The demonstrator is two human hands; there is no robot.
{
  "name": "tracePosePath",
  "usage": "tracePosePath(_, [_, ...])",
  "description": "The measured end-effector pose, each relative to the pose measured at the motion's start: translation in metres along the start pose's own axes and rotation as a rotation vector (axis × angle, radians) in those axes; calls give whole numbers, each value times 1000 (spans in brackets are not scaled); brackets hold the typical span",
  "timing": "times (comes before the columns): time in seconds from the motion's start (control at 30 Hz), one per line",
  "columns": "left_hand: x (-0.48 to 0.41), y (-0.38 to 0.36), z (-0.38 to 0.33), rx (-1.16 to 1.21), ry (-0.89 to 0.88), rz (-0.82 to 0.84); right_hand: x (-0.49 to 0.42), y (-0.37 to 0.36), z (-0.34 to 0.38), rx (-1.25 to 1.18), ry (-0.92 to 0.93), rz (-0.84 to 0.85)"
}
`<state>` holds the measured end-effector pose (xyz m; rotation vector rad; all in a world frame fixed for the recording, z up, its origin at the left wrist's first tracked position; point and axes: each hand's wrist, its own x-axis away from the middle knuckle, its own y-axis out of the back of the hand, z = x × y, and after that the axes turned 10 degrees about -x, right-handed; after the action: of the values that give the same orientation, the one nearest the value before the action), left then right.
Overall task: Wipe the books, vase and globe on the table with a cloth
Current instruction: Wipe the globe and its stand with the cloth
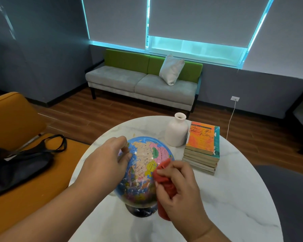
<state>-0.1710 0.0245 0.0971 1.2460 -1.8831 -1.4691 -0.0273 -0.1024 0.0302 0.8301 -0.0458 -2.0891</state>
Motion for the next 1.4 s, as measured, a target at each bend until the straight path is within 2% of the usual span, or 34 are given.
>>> tracePosePath(0.2, [1, 1, 1, 41, 12, -6, -28, -3, 18, 35, -14, 128])
tracePosePath(0.33, [-1, -4, 5, 180, 15, 5, -16, 8, 4, -99, -78, 28])
tracePosePath(0.43, [0, -5, 6, 267, 0, 18, 0, 16, -10, -60, -60, -41])
tracePosePath(0.57, [5, -3, 1, 177, -7, 0, -1, 18, -3, -18, -105, -55])
tracePosePath(0.73, [11, -3, 0, 144, -31, -25, -35, 5, 30, 177, 38, 267])
tracePosePath(0.97, [15, -1, 3, 145, -34, -12, -65, 0, 47, 301, 24, 473])
tracePosePath(1.03, [14, -1, 3, 140, -23, -17, -63, 7, 36, 185, -35, 383])
tracePosePath(1.17, [11, 0, 5, 93, -4, -39, -45, 27, 1, -61, -242, 79])
tracePosePath(1.3, [13, 4, 7, -8, -48, -56, -28, 42, -28, -61, -568, -10])
tracePosePath(1.4, [13, 5, 8, -77, -89, -44, -24, 50, -29, -257, -743, -103])
